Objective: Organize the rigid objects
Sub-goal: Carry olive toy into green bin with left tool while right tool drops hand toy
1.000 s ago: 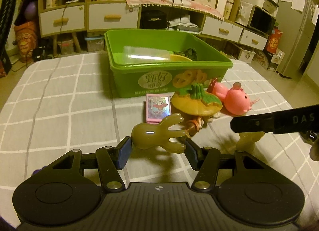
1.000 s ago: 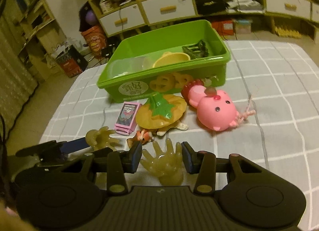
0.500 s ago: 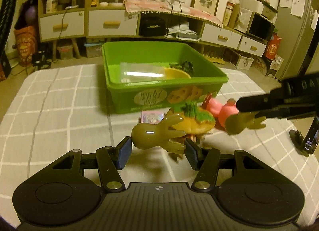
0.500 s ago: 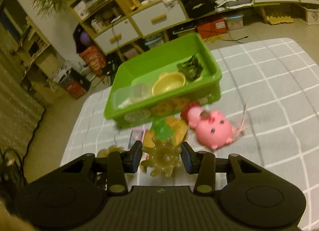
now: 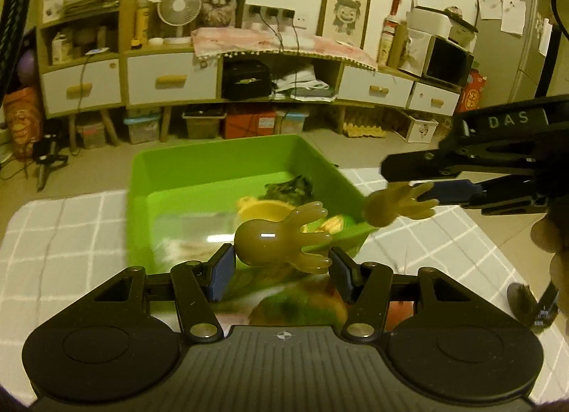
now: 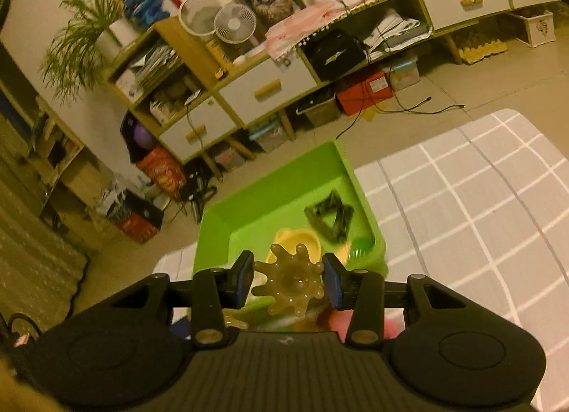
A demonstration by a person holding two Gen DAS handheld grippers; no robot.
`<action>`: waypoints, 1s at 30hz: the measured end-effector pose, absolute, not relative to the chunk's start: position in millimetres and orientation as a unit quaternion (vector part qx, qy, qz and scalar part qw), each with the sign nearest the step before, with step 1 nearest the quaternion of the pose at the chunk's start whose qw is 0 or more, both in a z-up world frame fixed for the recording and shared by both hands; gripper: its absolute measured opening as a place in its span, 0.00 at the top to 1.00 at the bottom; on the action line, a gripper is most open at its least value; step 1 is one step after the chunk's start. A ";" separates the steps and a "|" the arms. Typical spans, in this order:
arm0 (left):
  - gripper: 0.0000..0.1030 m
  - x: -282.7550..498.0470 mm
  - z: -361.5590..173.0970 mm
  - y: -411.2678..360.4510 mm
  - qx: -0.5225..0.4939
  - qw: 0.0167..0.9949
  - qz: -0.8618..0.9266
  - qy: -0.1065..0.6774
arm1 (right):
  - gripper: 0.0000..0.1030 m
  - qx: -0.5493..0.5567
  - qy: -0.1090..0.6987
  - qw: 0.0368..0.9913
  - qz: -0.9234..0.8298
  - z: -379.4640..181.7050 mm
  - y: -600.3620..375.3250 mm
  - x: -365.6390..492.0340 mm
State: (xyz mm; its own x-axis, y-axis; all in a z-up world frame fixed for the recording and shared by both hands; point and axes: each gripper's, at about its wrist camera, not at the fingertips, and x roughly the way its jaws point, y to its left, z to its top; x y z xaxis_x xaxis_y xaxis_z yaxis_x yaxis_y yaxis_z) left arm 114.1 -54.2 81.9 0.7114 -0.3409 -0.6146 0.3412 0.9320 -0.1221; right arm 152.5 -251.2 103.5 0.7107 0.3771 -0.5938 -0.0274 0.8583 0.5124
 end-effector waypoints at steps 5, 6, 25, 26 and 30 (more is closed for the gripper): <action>0.40 145.4 72.8 -73.7 0.004 0.922 -0.171 0.348 | 0.85 0.250 0.347 0.898 0.104 100.6 -256.4 177.2; 0.40 152.2 70.3 -77.9 0.006 0.921 -0.167 0.353 | 0.85 0.252 0.348 0.897 0.102 98.6 -257.4 181.7; 0.40 196.1 41.5 -95.5 0.038 0.906 -0.143 0.396 | 0.85 0.247 0.378 0.889 0.079 55.5 -259.2 218.6; 0.39 196.3 41.0 -96.4 0.039 0.905 -0.144 0.398 | 0.85 0.244 0.379 0.889 0.078 54.3 -258.3 218.4; 0.39 198.1 38.6 -98.9 0.043 0.903 -0.142 0.403 | 0.85 0.242 0.380 0.889 0.075 50.9 -258.0 219.3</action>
State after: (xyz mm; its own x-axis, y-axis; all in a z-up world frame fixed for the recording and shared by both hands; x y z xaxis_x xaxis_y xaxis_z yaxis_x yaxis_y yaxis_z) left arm 198.1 -98.9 38.6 0.6353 -0.2229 -0.7394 0.2914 0.9559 -0.0377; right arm 219.3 -258.0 50.9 0.6996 0.3174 -0.6401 0.0511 0.8714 0.4879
